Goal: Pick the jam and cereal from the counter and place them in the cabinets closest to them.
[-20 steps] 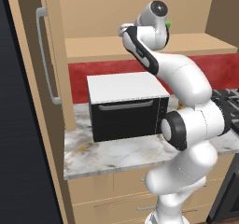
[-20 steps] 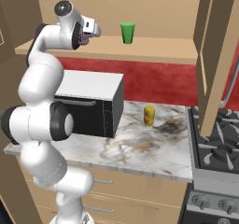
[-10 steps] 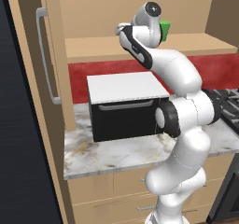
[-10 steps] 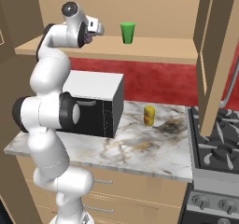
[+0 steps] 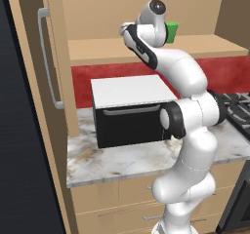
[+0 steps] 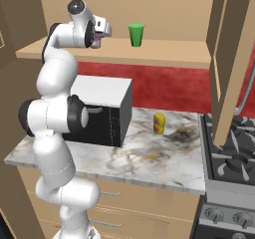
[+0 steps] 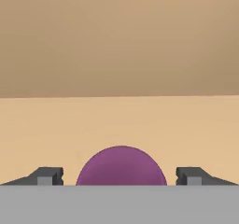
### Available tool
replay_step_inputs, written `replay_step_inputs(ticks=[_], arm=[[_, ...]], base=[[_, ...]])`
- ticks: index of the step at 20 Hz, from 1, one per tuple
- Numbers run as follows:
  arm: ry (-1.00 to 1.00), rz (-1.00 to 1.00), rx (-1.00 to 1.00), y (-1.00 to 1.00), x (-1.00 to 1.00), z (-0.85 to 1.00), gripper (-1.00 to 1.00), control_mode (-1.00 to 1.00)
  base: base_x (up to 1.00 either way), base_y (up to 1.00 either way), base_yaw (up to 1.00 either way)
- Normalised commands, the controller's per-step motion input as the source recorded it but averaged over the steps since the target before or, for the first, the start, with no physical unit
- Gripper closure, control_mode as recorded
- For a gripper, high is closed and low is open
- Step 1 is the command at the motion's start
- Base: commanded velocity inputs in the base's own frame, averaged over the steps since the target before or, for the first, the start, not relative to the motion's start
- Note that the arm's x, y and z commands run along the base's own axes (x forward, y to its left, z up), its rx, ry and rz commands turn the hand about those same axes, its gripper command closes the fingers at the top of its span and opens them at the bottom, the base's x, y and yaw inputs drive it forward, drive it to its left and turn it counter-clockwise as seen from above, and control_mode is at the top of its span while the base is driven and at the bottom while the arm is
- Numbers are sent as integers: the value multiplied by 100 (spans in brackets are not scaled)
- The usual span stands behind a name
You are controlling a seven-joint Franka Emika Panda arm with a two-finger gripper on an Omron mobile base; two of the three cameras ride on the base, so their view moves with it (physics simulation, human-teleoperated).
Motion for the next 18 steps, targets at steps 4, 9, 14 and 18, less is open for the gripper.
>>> replay_step_inputs(ticks=[4,9,14,18], arm=[[2,0,0,0,-2,0,-100,-100],[2,0,-1,0,-34,0,-100,-100],[0,0,-2,0,-68,-2,-100,-100],[0,0,-3,0,-79,-10,-100,-100]], base=[[0,0,0],[0,0,0],[0,0,0],[0,0,0]])
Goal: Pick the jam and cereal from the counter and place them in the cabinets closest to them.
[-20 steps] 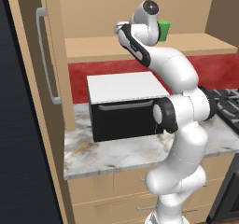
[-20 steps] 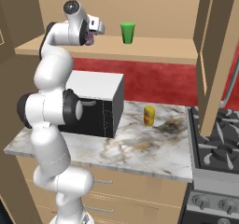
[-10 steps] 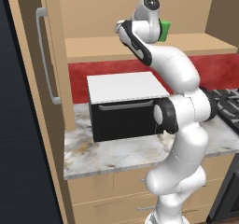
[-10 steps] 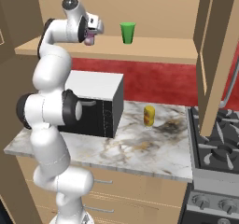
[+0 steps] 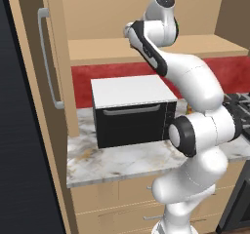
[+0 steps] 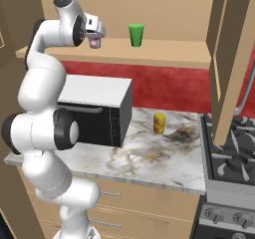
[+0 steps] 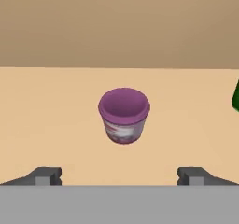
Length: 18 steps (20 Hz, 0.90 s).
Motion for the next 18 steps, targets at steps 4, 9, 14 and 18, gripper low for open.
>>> replay_step_inputs(ticks=[4,9,14,18], arm=[[3,0,-4,0,-79,-16,-100,-100],[5,0,-6,-4,-83,-25,-100,-100],[7,0,-8,-5,-75,-31,-100,-100],[9,2,-12,-1,-55,-39,-100,-100]], base=[[0,0,0],[0,0,0],[0,0,0],[0,0,0]])
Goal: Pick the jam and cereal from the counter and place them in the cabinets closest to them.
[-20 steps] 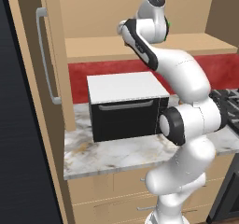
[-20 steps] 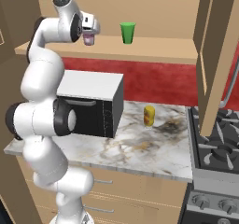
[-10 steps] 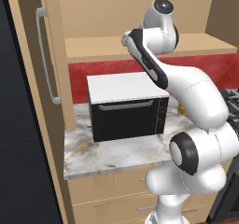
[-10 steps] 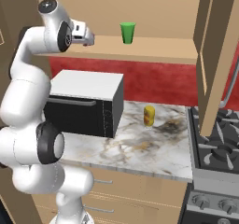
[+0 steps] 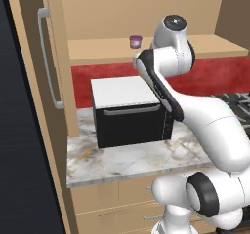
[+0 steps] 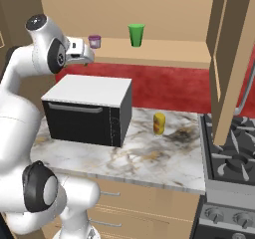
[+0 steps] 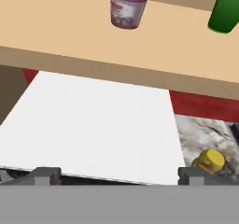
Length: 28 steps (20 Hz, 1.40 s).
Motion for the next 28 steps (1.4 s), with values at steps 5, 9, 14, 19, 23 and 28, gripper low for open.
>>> replay_step_inputs(ticks=[5,9,14,19,23,28], arm=[[8,1,-3,-6,-49,-36,-100,-100],[5,0,0,-8,-35,-27,-100,-100],[1,0,0,-10,-33,-19,-100,-100],[0,0,1,-12,-32,-9,-100,-100],[0,0,0,-14,-37,-5,-100,-100],[0,0,0,-3,-12,0,-100,-100]], base=[[0,0,0],[0,0,0],[0,0,0],[0,0,0],[0,0,0],[0,0,0]])
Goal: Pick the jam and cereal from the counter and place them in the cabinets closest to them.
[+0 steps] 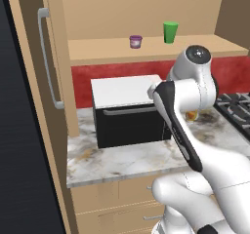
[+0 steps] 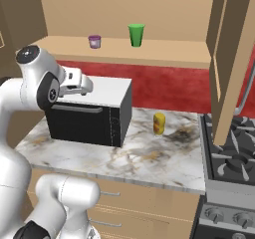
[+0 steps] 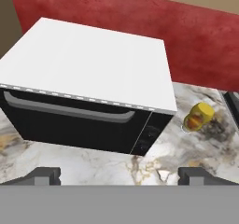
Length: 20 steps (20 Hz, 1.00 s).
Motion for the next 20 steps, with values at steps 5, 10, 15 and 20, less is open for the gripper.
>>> replay_step_inputs(ticks=[5,10,15,20], arm=[[0,0,0,0,0,0,-100,100],[0,0,0,0,0,0,-100,100],[0,0,0,0,0,0,-100,100],[0,0,0,0,0,0,-100,100]], base=[[-1,0,0],[-45,-13,0],[-58,-24,0],[-47,-18,0]])
